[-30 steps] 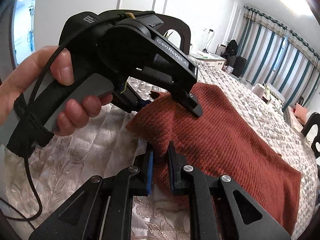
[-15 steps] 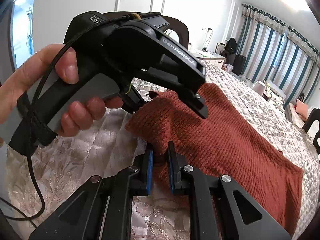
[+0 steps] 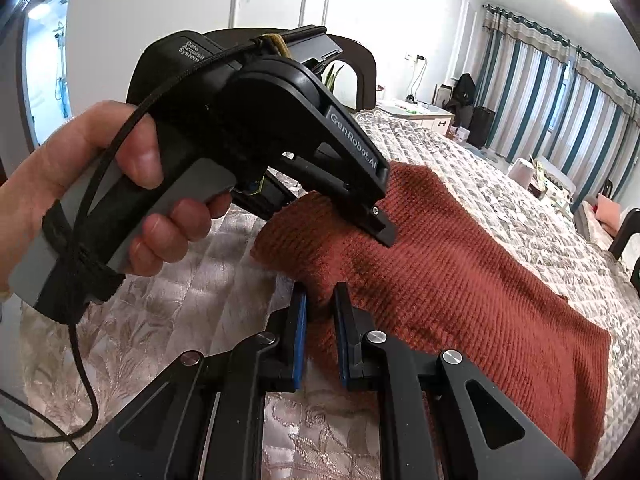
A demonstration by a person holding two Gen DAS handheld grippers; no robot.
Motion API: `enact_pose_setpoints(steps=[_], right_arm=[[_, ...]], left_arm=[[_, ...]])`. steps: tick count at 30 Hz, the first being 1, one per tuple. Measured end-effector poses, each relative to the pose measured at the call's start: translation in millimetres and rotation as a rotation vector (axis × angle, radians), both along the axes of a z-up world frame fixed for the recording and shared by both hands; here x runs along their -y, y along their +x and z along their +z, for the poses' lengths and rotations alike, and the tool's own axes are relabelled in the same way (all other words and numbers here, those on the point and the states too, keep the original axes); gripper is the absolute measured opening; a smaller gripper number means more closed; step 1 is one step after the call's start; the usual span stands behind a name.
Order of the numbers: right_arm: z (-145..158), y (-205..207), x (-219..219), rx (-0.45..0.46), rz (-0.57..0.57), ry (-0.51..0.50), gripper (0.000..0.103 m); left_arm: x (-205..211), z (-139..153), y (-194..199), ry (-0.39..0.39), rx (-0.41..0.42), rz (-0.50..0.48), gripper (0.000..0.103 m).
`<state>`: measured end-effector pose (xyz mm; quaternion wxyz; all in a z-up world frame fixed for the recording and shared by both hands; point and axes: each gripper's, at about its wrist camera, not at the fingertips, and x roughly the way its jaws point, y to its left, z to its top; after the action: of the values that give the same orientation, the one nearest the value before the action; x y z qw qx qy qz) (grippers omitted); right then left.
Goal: Fold small clothes
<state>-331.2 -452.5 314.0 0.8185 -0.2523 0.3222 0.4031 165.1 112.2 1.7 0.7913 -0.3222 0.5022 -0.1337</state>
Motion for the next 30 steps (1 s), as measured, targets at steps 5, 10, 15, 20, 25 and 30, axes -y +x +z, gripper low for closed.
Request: enact_pose_setpoints(steps=[5, 10, 15, 20, 25, 30], right_arm=[[15.8, -3.4, 26.5, -0.013, -0.001, 0.029, 0.013], [39.6, -3.3, 75.2, 0.017, -0.077, 0.058, 0.013], [52.0, 6.5, 122.1, 0.069, -0.222, 0.070, 0.013], [60.6, 21.4, 156.4, 0.051, -0.343, 0.128, 0.013], [65.1, 27.1, 185.5, 0.056, -0.410, 0.157, 0.013], [58.8, 29.6, 203.4, 0.044, -0.454, 0.162, 0.013]], left_arm=[[5.7, 25.6, -6.1, 0.019, 0.060, -0.005, 0.027], [27.6, 62.5, -7.8, 0.058, 0.132, -0.050, 0.027], [64.6, 93.5, -5.2, 0.098, 0.164, -0.104, 0.027], [111.3, 108.3, 5.9, 0.131, 0.164, -0.167, 0.027], [169.6, 102.5, 18.1, 0.162, 0.144, -0.231, 0.027], [210.2, 86.4, 28.8, 0.158, 0.118, -0.267, 0.027]])
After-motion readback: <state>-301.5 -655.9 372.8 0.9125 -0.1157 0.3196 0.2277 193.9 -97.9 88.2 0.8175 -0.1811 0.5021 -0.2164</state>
